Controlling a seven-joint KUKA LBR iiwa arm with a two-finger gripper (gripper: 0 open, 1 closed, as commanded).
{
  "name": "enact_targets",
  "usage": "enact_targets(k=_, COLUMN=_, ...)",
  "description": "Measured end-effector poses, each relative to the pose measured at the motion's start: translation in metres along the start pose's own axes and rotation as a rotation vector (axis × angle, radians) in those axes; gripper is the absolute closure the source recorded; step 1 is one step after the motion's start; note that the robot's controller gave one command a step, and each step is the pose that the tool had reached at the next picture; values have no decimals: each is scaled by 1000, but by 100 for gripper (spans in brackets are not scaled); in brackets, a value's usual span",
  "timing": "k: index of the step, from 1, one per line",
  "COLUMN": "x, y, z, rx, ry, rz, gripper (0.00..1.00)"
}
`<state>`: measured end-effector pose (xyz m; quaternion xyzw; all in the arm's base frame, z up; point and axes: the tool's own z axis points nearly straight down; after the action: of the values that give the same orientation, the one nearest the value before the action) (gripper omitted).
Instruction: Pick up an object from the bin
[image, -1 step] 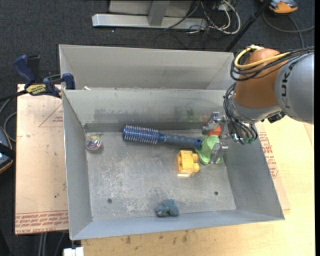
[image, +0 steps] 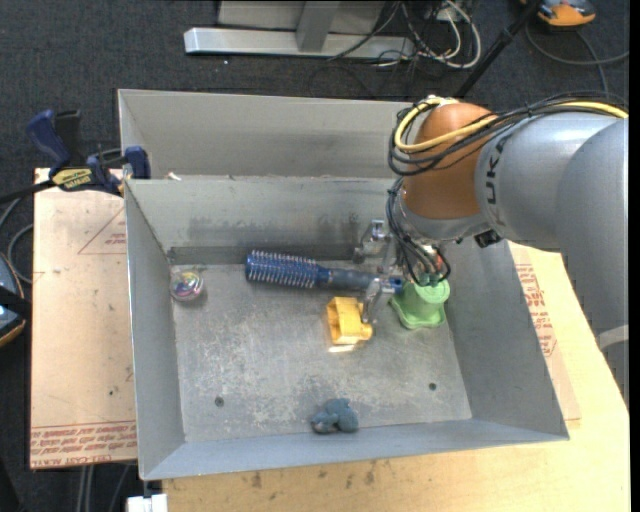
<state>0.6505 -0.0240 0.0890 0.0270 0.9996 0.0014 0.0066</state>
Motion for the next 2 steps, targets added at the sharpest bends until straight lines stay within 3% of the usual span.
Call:
enact_targets(k=1, x=13, y=81, z=-14, rx=0, ry=10, rz=160, gripper=0)
enact_targets(k=2, x=7, y=97, z=-17, rx=2, ry=9, rz=303, gripper=0)
